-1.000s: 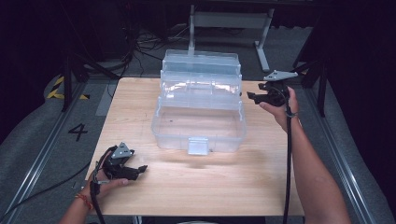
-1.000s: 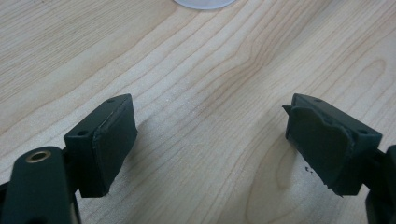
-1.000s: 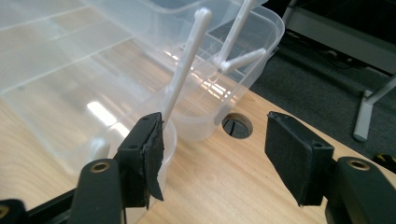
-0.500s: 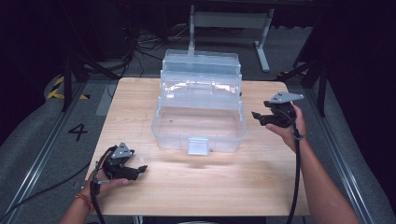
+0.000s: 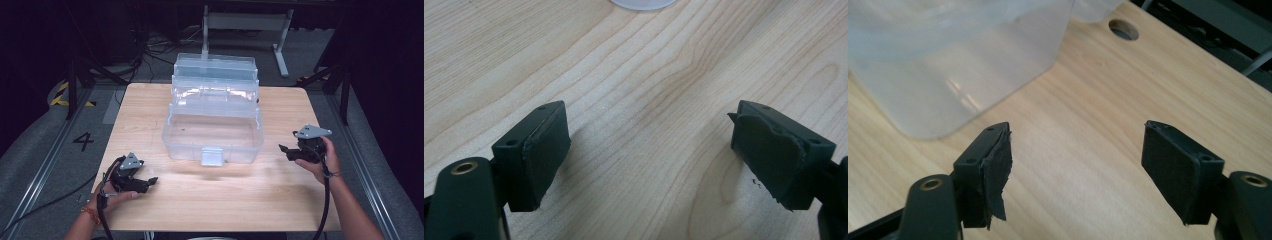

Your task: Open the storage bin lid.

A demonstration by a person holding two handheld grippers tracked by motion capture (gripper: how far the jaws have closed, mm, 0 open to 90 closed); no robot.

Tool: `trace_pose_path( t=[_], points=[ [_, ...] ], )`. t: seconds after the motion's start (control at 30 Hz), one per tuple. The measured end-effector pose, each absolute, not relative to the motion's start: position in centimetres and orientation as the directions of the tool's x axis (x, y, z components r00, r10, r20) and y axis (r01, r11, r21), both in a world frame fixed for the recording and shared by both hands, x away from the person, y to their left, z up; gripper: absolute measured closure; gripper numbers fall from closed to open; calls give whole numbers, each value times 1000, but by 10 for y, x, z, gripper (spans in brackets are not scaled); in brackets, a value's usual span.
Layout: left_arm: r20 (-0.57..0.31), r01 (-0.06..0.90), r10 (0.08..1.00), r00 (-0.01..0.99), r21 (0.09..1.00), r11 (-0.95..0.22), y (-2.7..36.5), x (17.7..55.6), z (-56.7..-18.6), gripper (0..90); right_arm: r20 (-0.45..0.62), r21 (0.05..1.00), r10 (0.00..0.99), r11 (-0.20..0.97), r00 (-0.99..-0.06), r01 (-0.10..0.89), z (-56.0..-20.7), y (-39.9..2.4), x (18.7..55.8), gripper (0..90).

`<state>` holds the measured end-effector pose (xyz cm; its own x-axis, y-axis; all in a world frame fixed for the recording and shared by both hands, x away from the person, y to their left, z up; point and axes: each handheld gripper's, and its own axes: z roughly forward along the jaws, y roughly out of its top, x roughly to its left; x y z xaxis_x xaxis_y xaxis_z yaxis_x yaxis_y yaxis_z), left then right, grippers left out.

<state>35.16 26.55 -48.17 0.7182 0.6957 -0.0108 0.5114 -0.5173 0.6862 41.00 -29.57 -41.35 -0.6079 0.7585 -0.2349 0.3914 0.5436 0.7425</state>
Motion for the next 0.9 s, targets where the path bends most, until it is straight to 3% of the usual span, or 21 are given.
trace_pose_path(
  t=[0.37, 0.53, 0.9],
  points=[
    [-8, 509, 691, 723, 682, -525, 266, 352, -481, 156, -189, 718, 761, 538, -621, 441, -451, -315, 383, 249],
    [-9, 510, 692, 722, 683, -523, 265, 352, -482, 157, -87, 733, 786, 467, -613, 495, -467, -332, 371, 186],
    [-16, 517, 698, 716, 684, -515, 265, 351, -482, 156, -13, 742, 809, 402, -587, 537, -486, -346, 361, 157]
  ],
)
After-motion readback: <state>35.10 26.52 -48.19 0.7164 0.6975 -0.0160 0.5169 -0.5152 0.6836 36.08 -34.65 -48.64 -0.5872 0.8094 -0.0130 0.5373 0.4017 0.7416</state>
